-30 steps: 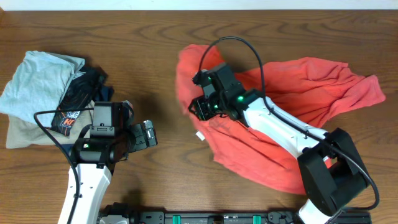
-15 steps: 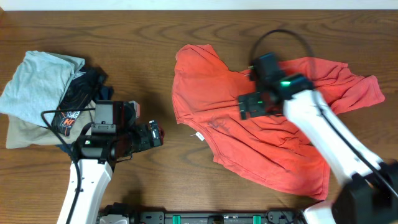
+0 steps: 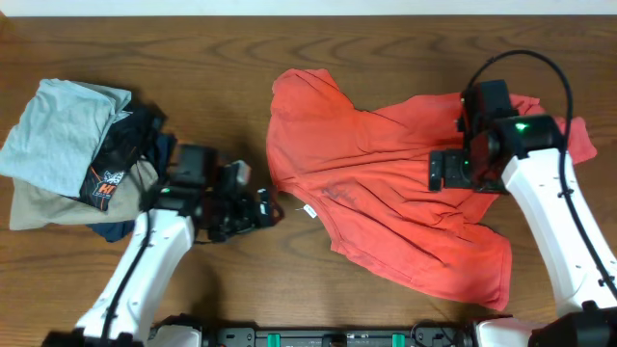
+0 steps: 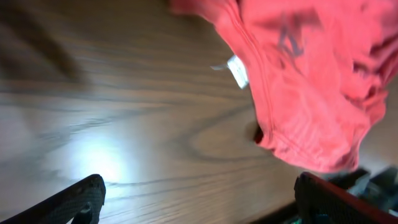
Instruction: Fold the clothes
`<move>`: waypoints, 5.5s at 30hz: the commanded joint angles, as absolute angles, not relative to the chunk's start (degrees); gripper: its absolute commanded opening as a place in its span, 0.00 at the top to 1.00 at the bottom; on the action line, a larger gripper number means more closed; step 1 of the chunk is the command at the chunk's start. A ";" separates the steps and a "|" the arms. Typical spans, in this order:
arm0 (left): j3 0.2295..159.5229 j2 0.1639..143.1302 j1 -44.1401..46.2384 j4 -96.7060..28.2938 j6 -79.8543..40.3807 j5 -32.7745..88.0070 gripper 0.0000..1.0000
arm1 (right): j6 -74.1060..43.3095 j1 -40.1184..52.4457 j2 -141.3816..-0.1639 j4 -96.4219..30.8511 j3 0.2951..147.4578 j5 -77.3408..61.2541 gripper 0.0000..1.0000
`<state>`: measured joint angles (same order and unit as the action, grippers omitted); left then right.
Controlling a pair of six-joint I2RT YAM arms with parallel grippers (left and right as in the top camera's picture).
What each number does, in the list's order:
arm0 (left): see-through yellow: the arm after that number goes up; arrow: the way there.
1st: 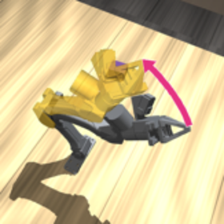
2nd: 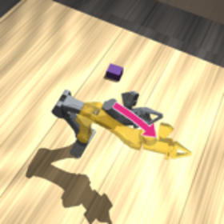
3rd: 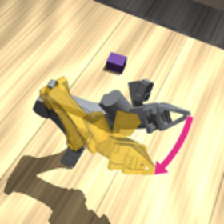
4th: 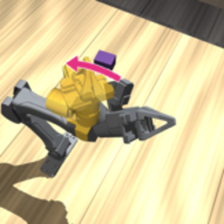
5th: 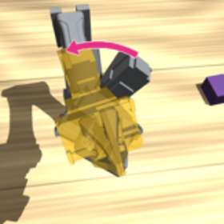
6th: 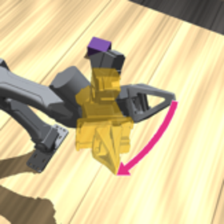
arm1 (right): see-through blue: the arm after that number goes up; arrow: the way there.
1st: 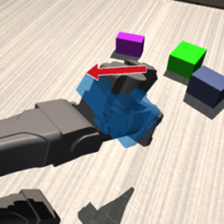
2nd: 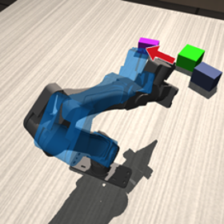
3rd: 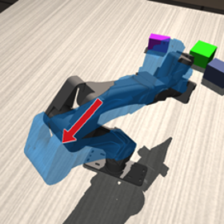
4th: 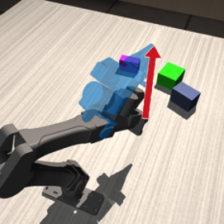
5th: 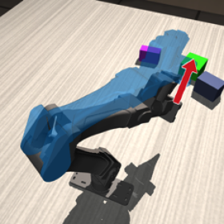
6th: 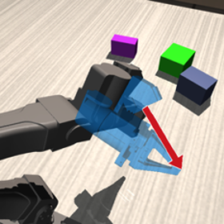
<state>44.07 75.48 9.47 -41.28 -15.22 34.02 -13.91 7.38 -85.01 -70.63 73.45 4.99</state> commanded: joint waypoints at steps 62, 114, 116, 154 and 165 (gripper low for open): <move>42.13 82.32 11.94 -47.94 -28.95 24.01 0.02 | -15.35 0.38 -84.53 -74.19 74.08 6.87 0.01; 35.48 80.58 21.56 -36.16 -33.39 16.80 0.94 | -15.86 -2.20 -84.53 -75.61 73.95 4.47 0.01; 35.94 77.60 16.25 -38.50 -31.00 16.84 0.94 | -15.86 -3.84 -84.53 -75.37 73.58 4.05 0.01; 34.48 67.83 1.37 -46.41 -29.34 17.28 0.94 | -30.28 -18.59 -84.55 -39.79 42.19 8.67 0.26; 34.46 67.83 1.37 -46.24 -29.34 17.28 0.94 | -31.29 -18.59 -84.55 -37.89 38.48 12.67 0.39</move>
